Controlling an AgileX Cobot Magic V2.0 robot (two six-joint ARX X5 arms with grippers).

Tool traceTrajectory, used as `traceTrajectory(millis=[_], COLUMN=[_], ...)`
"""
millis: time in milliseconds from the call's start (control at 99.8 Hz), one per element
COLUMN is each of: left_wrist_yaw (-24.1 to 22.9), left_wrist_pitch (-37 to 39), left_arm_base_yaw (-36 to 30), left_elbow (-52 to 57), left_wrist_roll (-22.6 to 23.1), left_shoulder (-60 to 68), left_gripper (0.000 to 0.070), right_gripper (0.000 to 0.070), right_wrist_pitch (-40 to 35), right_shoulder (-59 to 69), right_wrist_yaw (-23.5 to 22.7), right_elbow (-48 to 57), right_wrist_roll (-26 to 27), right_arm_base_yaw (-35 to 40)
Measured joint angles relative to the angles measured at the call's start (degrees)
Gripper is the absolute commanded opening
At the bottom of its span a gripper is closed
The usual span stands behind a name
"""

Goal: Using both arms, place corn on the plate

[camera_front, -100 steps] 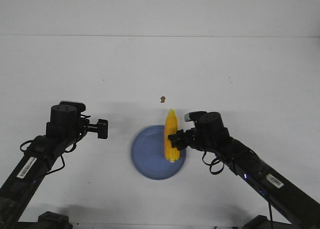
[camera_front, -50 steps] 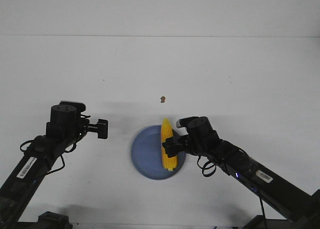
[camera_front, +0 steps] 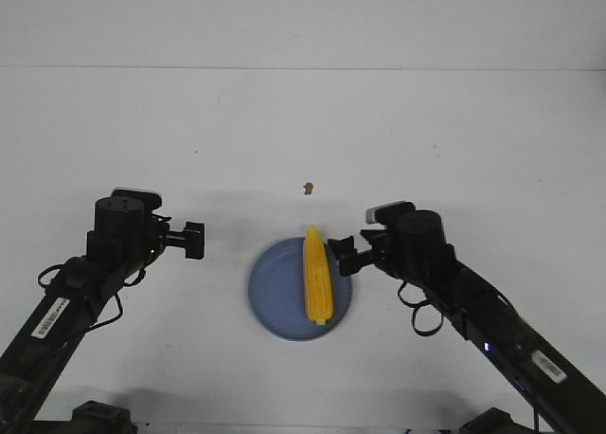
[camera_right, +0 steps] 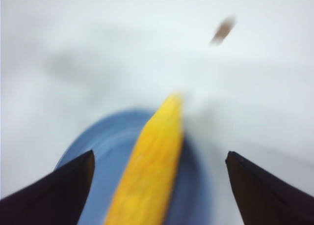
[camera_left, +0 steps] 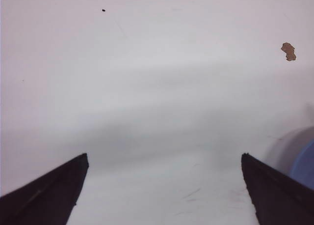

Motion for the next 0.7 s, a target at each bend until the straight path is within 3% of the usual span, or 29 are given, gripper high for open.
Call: traceTrajectory(millis=[250,451,701], left_wrist_yaw=[-0.04,-0.04,-0.04], left_wrist_pitch=[0.74,0.85,3.67], left_arm_base_yaw=[3.04,4.85,4.85], left_elbow=[0.0,-0.13,-8.57], left_wrist_roll=[-0.02,0.04,1.92], left_shoulder=[-4.02,-10.38,-22.75], left_gripper=[0.0621,0.0622,0.062], right_gripper=[0.0565,0.0565,0.0564], right_wrist_pitch=[-8.85,-11.65,-11.96], right_shoulder=[-15.04,-25.59,-38.62], right_wrist_yaw=[11.32,12.28,12.79], right_elbow=[0.0,-2.45,-12.96], right_wrist_roll=[-10.01,-14.99,-15.28], right_arm_base_yaw=[-11.28,-17.14,-18.36])
